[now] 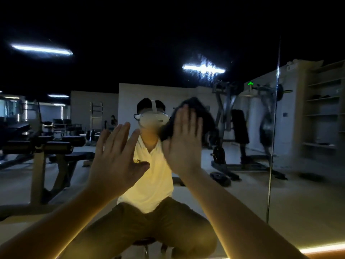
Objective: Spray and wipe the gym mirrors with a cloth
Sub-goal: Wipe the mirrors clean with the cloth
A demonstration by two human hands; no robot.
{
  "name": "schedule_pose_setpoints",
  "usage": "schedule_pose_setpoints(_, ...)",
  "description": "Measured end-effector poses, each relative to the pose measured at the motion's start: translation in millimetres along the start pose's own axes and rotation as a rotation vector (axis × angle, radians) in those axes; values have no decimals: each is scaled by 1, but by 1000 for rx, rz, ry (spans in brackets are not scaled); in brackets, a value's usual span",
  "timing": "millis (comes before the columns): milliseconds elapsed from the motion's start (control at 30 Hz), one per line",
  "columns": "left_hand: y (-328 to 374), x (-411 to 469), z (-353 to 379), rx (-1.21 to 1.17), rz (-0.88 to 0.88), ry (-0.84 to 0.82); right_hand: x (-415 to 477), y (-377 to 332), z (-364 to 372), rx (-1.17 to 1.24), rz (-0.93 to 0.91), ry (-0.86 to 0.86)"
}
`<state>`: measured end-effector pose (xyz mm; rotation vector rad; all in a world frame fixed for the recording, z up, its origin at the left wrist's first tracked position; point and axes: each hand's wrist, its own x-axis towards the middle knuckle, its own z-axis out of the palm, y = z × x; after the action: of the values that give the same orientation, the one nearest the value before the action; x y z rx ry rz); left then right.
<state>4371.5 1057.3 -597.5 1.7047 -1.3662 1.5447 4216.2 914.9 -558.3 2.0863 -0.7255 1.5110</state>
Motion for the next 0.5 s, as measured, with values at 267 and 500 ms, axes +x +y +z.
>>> schedule_pose_setpoints(267,-17,59,-16,15,17,42,28,58,-12,-155,-353,-82)
schedule_pose_setpoints(500,-24,96,-3,51,-3,-9,61,145,-42,-115,301,-19)
